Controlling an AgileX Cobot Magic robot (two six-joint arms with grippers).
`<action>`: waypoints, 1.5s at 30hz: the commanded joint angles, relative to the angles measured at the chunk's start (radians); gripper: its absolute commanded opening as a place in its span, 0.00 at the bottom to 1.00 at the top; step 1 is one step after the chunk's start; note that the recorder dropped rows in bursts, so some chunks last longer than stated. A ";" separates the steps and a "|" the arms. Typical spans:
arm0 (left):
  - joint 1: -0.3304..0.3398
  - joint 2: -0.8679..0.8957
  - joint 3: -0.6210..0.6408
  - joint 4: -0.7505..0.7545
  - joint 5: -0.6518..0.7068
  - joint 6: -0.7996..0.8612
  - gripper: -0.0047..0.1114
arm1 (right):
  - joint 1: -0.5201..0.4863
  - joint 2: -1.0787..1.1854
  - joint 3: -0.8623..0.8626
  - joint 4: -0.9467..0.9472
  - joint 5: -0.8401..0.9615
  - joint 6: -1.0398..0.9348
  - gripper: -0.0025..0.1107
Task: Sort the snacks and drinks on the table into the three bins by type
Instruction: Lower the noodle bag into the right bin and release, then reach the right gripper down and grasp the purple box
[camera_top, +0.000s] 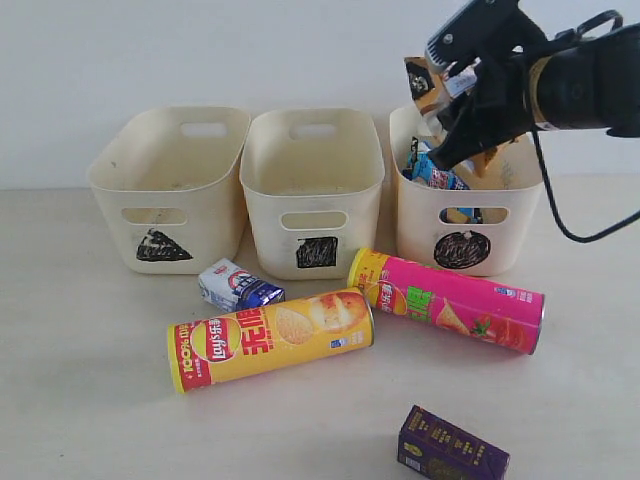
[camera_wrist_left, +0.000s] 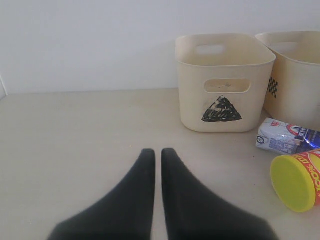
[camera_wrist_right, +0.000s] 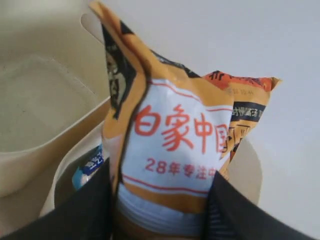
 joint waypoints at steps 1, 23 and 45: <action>0.000 -0.001 0.003 -0.011 -0.006 -0.003 0.07 | -0.006 0.099 -0.092 -0.011 0.021 -0.009 0.02; 0.000 -0.001 0.003 -0.011 -0.006 -0.003 0.07 | -0.004 0.270 -0.198 0.002 0.170 0.060 0.65; 0.000 -0.001 0.003 -0.011 -0.006 -0.003 0.07 | -0.002 -0.022 -0.200 1.060 0.583 -0.753 0.03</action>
